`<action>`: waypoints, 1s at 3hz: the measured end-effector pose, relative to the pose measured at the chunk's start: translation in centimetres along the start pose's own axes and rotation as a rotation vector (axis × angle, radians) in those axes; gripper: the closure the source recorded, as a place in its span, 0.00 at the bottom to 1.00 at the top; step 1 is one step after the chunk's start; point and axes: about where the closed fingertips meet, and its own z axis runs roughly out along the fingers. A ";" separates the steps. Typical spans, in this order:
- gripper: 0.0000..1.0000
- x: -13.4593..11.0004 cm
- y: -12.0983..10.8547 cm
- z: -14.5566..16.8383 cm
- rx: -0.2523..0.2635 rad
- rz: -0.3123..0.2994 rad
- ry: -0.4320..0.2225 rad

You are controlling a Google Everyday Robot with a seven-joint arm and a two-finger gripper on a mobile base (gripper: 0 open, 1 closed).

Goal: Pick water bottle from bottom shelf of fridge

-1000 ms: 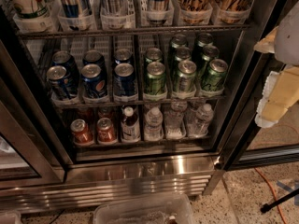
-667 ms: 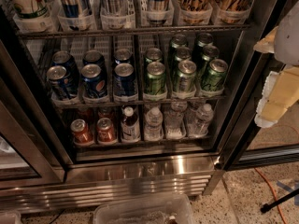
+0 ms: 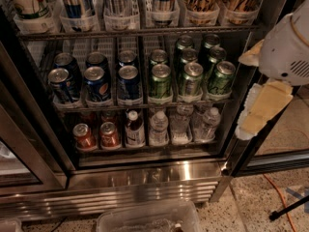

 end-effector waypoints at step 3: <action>0.00 -5.9 5.3 7.0 -0.058 0.152 -0.423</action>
Offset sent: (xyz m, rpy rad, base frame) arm -0.0153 0.0954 -0.0523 0.5696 -0.0087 -0.0501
